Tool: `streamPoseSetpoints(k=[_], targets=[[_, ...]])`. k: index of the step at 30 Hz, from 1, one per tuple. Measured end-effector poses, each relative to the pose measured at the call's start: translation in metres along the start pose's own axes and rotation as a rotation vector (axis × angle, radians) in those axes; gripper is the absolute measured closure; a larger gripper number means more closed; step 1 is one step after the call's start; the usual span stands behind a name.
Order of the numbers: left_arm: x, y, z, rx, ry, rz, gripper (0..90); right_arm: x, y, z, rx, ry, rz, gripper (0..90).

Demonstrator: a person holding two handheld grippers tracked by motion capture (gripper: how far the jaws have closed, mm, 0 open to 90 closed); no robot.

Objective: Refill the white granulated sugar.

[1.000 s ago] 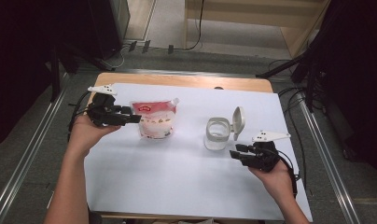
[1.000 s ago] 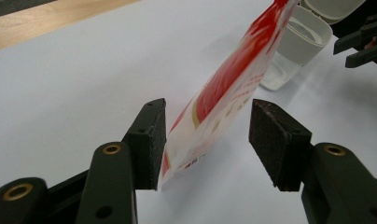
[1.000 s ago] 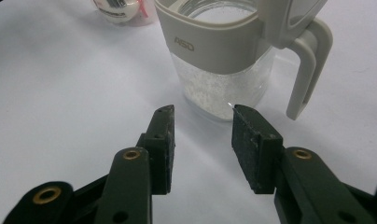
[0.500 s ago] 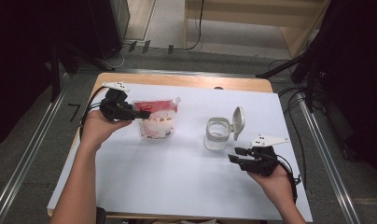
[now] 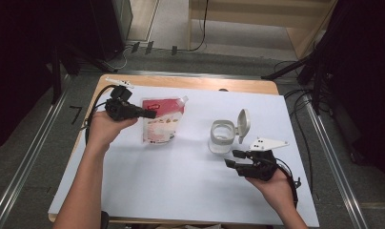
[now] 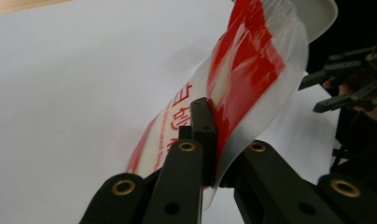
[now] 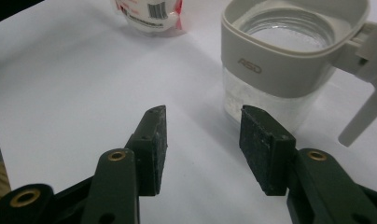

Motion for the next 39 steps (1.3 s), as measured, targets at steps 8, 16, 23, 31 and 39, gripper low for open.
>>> streamPoseSetpoints(k=[8, 16, 23, 31, 39], targets=[[-0.012, -0.024, -0.005, -0.047, 0.012, 0.039, 90.0, -0.007, 0.016, 0.009, -0.025, -0.006, -0.034, 52.0], [-0.023, -0.043, -0.010, -0.060, -0.010, 0.064, 90.0, -0.020, 0.037, 0.019, -0.024, -0.002, -0.063, 49.9], [-0.030, -0.063, -0.011, -0.032, -0.030, 0.082, 90.0, -0.027, 0.046, 0.036, -0.041, 0.013, -0.096, 50.4], [-0.033, -0.077, -0.009, -0.017, -0.009, 0.116, 90.0, -0.028, 0.053, 0.062, -0.039, 0.025, -0.116, 50.0], [-0.035, -0.085, -0.008, 0.011, -0.001, 0.116, 90.0, -0.028, 0.056, 0.087, -0.075, 0.053, -0.078, 50.9]])
Point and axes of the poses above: each handheld gripper's, and its own axes: z roughly forward along the jaws, x roughly out of its underside, y roughly to its left, the point moved 2 cm from there along z, roughly forward along the jaws, and after that the axes turned 3 degrees about x, right-handed, at the moved point
